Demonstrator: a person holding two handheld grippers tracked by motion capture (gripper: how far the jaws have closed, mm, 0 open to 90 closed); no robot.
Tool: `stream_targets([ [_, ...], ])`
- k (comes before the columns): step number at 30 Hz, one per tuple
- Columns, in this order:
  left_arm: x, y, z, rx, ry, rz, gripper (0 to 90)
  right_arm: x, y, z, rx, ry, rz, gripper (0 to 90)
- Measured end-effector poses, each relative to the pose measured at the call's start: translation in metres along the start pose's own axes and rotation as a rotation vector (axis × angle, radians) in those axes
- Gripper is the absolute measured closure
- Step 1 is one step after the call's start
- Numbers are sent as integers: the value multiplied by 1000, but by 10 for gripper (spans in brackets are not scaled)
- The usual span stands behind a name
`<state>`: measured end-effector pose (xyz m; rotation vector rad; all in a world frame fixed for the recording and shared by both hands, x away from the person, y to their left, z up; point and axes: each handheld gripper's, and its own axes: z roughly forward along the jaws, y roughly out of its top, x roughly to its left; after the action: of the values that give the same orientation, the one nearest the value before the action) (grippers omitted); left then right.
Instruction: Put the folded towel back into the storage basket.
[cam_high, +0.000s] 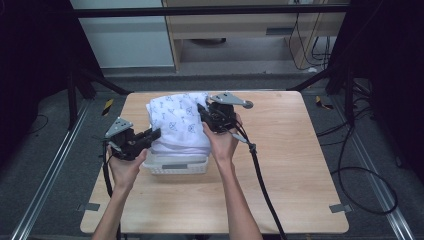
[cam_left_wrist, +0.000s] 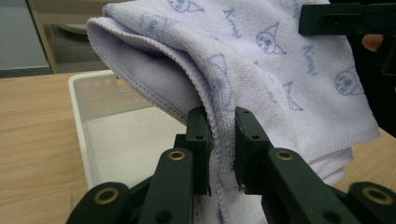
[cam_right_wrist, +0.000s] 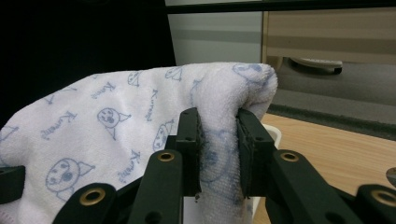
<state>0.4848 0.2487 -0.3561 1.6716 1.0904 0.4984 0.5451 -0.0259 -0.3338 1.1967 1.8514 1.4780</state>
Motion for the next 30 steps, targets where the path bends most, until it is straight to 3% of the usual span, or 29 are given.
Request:
stream_targets([
  [11, 16, -3, 2, 14, 28, -27, 773, 7, -1, 23, 15, 11, -9, 736],
  [30, 32, -20, 21, 101, 64, -37, 774, 8, -25, 53, 99, -3, -18, 734],
])
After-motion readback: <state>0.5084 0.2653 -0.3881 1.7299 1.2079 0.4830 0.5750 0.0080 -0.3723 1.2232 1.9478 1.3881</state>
